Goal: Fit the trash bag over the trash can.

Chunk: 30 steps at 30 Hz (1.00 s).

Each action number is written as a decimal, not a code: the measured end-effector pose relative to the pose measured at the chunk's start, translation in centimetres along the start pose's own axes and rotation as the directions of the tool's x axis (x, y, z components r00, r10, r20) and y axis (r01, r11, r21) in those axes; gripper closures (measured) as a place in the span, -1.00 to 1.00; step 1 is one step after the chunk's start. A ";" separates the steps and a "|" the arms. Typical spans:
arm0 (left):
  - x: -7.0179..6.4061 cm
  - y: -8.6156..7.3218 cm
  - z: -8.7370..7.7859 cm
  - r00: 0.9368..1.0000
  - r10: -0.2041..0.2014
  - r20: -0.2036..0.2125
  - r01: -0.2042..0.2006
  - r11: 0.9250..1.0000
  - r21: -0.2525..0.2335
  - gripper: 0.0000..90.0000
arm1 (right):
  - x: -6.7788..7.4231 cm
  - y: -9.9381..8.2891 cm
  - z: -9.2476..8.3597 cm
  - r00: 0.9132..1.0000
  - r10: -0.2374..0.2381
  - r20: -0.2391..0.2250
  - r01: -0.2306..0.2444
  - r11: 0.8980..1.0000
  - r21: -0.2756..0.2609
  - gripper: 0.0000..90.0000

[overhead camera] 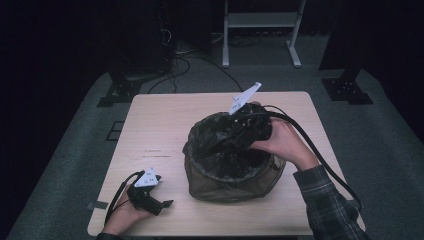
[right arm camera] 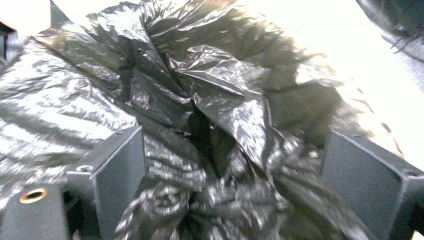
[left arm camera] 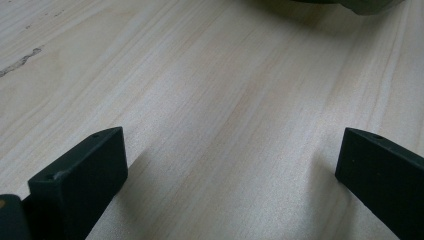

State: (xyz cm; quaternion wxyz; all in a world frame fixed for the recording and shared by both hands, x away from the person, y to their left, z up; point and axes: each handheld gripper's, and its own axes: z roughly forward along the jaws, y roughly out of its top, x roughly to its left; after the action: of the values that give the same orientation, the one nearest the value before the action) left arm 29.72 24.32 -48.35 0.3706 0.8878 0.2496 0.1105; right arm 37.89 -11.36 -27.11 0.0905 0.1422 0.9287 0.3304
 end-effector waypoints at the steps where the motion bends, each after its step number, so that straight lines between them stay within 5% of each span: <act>1: 0.0 0.0 0.0 1.000 0.000 0.000 0.000 1.000 0.000 -1.00 | 0.0 -0.2 -0.4 1.000 0.007 0.003 -0.007 1.000 -0.006 -0.79; 15: -0.1 0.0 0.0 1.000 -0.001 -0.001 0.001 1.000 0.000 -1.00 | -0.6 -5.8 -5.6 0.992 0.102 0.073 -0.089 0.982 -0.164 -0.79; 30: -0.1 0.0 0.0 1.000 -0.003 -0.002 0.003 1.000 -0.001 -1.00 | -0.3 -13.2 -7.7 0.971 0.214 0.103 -0.185 0.954 -0.237 -0.79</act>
State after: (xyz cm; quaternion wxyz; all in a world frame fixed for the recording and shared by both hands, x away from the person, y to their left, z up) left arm 29.59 24.31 -48.35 0.3710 0.8872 0.2510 0.1108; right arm 33.50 -25.73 -29.63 0.1313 0.2452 0.8583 0.4313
